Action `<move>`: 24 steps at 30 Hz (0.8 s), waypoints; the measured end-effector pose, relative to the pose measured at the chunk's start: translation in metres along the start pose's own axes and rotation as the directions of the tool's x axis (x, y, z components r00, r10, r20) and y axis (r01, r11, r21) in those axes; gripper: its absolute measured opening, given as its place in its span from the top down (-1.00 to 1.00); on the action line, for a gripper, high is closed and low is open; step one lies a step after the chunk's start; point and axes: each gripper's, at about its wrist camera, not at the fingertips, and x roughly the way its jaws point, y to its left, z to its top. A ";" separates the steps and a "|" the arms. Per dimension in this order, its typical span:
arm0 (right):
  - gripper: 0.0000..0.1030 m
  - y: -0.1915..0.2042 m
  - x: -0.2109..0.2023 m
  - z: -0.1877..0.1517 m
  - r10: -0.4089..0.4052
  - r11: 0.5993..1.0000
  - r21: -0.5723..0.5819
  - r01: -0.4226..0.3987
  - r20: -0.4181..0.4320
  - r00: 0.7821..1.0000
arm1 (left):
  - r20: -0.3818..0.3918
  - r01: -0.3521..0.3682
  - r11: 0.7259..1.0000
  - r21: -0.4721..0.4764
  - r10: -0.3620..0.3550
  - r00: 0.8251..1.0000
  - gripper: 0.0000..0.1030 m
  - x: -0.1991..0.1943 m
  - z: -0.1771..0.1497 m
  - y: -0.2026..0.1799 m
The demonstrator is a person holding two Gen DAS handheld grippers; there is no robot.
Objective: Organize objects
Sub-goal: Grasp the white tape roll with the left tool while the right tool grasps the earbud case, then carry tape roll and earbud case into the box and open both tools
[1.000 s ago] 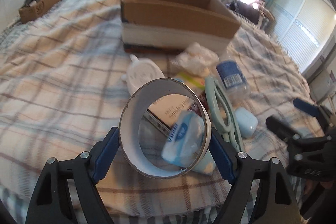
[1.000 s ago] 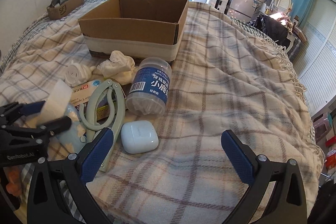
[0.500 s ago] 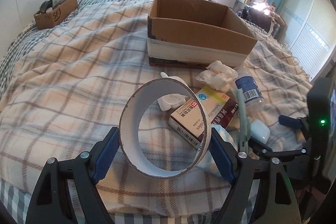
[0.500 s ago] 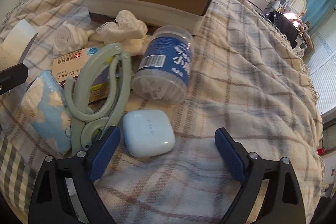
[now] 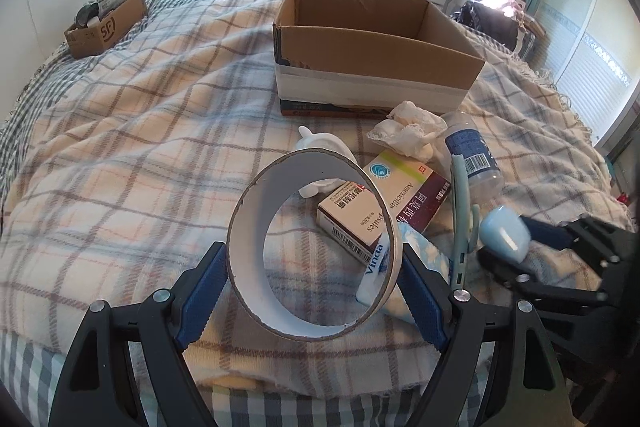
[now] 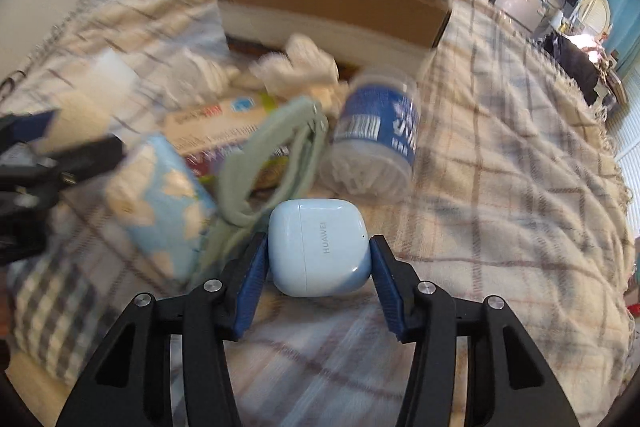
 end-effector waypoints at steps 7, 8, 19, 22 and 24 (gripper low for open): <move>0.03 -0.013 -0.058 0.027 0.015 1.000 0.006 -0.016 0.141 0.990 | 0.039 0.002 0.999 0.034 -0.004 0.999 -0.64 -0.026 0.021 -0.012; 0.03 -0.015 -0.069 0.034 0.018 1.000 0.004 -0.019 0.167 0.986 | 0.053 0.006 0.999 0.041 -0.008 0.999 -0.64 -0.031 0.028 -0.013; 0.03 -0.059 -0.124 0.152 0.078 0.997 -0.009 -0.081 0.381 0.921 | 0.223 -0.011 0.995 0.104 -0.013 0.975 -0.64 -0.049 0.160 -0.022; 0.03 -0.072 -0.105 0.184 0.079 0.996 0.010 -0.089 0.381 0.921 | 0.249 -0.037 0.991 0.131 0.004 0.968 -0.64 -0.031 0.191 -0.024; 0.03 -0.081 -0.086 0.202 0.083 0.994 0.035 -0.103 0.367 0.927 | 0.251 -0.044 0.989 0.144 0.006 0.968 -0.64 -0.010 0.207 -0.025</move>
